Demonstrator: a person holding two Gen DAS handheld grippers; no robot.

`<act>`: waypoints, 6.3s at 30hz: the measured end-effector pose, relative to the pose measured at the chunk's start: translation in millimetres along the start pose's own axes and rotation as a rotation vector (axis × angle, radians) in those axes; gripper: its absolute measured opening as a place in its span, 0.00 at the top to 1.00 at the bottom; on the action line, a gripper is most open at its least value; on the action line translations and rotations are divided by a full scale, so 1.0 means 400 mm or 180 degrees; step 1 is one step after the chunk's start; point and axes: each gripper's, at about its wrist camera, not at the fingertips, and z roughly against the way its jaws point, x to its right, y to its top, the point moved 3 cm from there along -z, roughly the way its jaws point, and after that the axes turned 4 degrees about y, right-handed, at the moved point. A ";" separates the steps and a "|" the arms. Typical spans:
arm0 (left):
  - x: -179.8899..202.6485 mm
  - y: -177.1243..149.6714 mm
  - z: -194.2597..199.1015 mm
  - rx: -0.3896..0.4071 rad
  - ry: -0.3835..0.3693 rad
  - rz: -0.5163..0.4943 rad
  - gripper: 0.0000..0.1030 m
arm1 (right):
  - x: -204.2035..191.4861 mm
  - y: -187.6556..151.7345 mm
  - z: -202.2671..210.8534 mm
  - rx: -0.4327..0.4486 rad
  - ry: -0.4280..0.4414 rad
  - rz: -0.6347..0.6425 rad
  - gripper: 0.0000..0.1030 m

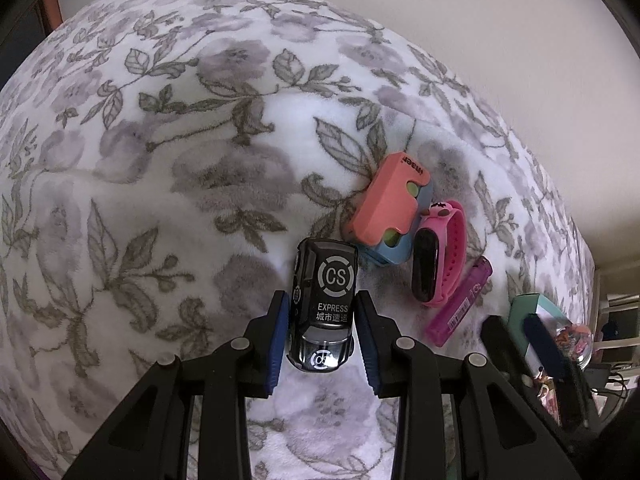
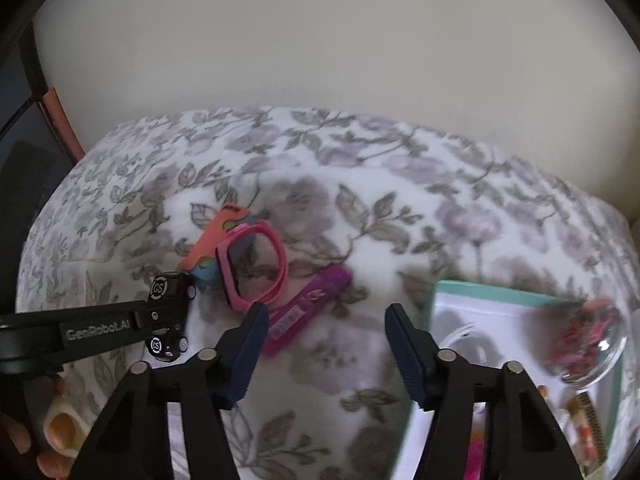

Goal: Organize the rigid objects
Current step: 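Grasp the black toy car with the left tool while the right tool grasps the purple lighter, then carry the toy car into the tray with the left tool while the right tool carries the lighter there, then open both tools releasing the toy car and lighter in the tray, then move both tools back toward the pink-and-blue case and pink watch band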

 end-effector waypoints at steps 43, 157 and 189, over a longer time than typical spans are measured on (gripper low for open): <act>0.010 -0.021 -0.003 0.0021 0.0062 -0.0059 0.66 | 0.001 -0.077 -0.048 -0.0520 -0.0022 -0.0141 0.80; 0.317 -0.445 0.177 -0.0043 0.0228 -0.1251 0.49 | 0.352 -0.368 0.294 -0.0924 -0.0313 -0.1116 0.36; 0.115 -0.269 0.205 0.0553 0.0615 -0.0332 0.02 | 0.255 -0.287 0.294 -0.0288 -0.0095 -0.0862 0.00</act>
